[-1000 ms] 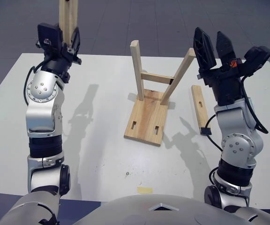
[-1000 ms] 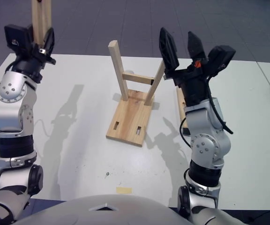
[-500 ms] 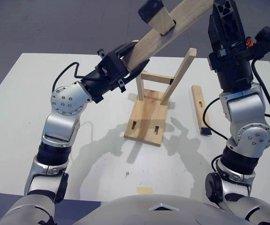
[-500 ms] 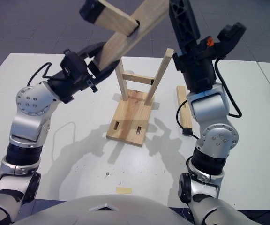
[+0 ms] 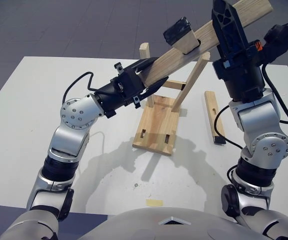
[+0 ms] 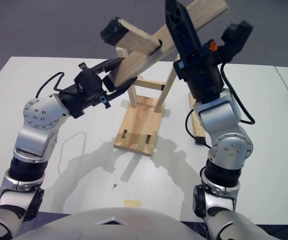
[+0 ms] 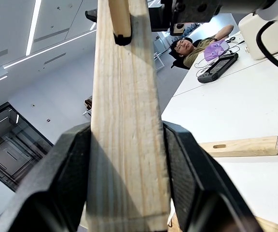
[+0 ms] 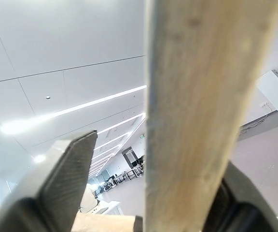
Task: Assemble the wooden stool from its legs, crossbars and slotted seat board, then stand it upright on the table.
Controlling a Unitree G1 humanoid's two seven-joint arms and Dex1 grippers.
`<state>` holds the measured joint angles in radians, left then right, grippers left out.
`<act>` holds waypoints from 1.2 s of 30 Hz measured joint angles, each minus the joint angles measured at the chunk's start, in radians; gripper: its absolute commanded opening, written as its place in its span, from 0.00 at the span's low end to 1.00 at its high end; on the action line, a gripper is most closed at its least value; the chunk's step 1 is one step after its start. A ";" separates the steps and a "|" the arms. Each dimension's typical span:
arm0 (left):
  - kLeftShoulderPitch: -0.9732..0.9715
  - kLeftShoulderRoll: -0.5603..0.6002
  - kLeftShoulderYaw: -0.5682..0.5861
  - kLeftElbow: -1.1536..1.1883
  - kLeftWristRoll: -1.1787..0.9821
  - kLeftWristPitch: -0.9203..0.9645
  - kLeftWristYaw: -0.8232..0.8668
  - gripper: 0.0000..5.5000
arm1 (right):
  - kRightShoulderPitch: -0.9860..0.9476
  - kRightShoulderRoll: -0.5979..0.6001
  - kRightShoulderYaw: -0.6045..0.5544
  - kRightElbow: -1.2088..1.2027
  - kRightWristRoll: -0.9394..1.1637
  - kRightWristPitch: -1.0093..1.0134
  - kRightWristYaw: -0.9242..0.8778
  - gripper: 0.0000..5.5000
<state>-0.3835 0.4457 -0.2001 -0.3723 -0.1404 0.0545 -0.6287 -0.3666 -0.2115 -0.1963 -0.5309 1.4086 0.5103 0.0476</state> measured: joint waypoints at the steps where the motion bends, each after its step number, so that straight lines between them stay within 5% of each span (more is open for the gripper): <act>1: 0.000 0.000 0.000 -0.001 0.000 0.000 0.000 0.38 | 0.005 0.000 0.000 -0.002 0.005 -0.001 0.000 0.44; 9: 0.005 0.002 0.000 -0.001 0.003 -0.001 -0.001 0.38 | 0.064 0.010 -0.048 -0.011 0.093 -0.044 -0.023 0.20; 17: 0.006 0.003 -0.002 -0.003 0.010 0.000 -0.010 0.38 | 0.085 0.011 -0.029 -0.021 0.076 -0.064 -0.027 0.20; 23: 0.016 0.003 0.051 -0.035 -0.144 0.160 -0.039 0.60 | 0.113 0.011 -0.023 -0.019 0.003 -0.083 -0.033 0.19; 30: -0.133 -0.033 0.428 0.059 -0.500 0.455 0.188 0.83 | 0.391 -0.020 -0.080 -0.022 -0.059 -0.064 -0.070 0.19; 36: -0.131 -0.045 0.436 0.084 -0.499 0.479 0.260 0.98 | 0.529 -0.075 -0.020 0.001 -0.217 0.009 -0.065 0.19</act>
<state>-0.5145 0.4011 0.2354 -0.2886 -0.6391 0.5333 -0.3684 0.1624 -0.2862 -0.2163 -0.5294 1.1911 0.5190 -0.0175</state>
